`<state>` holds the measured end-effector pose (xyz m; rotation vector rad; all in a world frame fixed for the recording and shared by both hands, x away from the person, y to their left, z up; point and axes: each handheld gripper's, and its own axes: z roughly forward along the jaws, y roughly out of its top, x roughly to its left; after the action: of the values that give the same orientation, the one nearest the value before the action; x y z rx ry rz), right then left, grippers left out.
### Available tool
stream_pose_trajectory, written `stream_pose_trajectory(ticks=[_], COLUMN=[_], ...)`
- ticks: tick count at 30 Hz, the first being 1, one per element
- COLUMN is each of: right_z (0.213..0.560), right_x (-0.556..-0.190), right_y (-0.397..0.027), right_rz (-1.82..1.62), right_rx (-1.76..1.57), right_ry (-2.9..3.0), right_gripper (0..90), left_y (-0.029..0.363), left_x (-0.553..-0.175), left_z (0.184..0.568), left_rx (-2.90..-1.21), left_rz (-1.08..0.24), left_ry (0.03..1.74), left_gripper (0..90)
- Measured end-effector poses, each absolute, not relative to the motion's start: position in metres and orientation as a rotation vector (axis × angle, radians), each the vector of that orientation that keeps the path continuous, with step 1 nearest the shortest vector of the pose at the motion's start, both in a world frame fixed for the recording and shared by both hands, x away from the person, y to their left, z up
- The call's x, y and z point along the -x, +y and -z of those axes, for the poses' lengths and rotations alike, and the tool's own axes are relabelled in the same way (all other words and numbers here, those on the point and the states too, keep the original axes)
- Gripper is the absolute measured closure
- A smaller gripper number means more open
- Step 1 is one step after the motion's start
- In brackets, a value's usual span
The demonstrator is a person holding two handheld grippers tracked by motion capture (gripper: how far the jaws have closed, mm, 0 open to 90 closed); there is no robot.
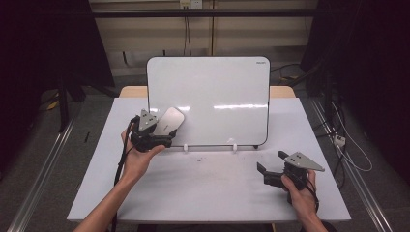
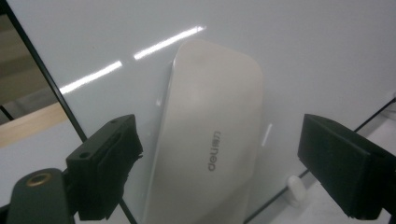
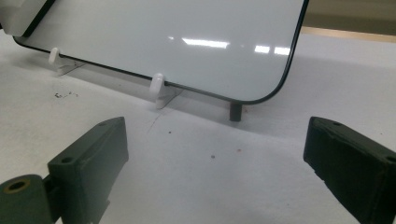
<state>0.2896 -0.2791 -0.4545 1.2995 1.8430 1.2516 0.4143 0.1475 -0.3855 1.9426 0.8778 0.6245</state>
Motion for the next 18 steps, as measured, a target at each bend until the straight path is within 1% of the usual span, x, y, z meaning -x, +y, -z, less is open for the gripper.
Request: stream_pose_trajectory(ticks=[4, 7, 12, 15, 18], right_z=[0.455, 0.455, 0.455, 0.455, 0.455], right_x=[-0.290, -0.290, -0.290, -0.290, -0.289], right_y=[-0.278, -0.279, -0.279, -0.279, -0.279], right_rz=[-1.249, -1.246, -1.245, -1.242, -1.242], right_rx=[-1.299, -1.302, -1.305, -1.304, -1.301], right_ry=[1.847, 1.847, 1.847, 1.848, 1.847], right_gripper=[6.7, 6.7, 6.8, 6.8, 6.8], left_y=[0.153, 0.157, 0.167, 0.171, 0.175], left_x=[-0.407, -0.400, -0.390, -0.385, -0.379], left_z=[0.384, 0.385, 0.383, 0.384, 0.386], left_rx=[-1.930, -1.935, -1.921, -1.937, -1.946], left_rz=[-0.591, -0.594, -0.578, -0.594, -0.594], left_ry=[0.884, 0.861, 0.861, 0.900, 0.885], left_gripper=[7.7, 5.3, 5.2, 5.1, 5.1])
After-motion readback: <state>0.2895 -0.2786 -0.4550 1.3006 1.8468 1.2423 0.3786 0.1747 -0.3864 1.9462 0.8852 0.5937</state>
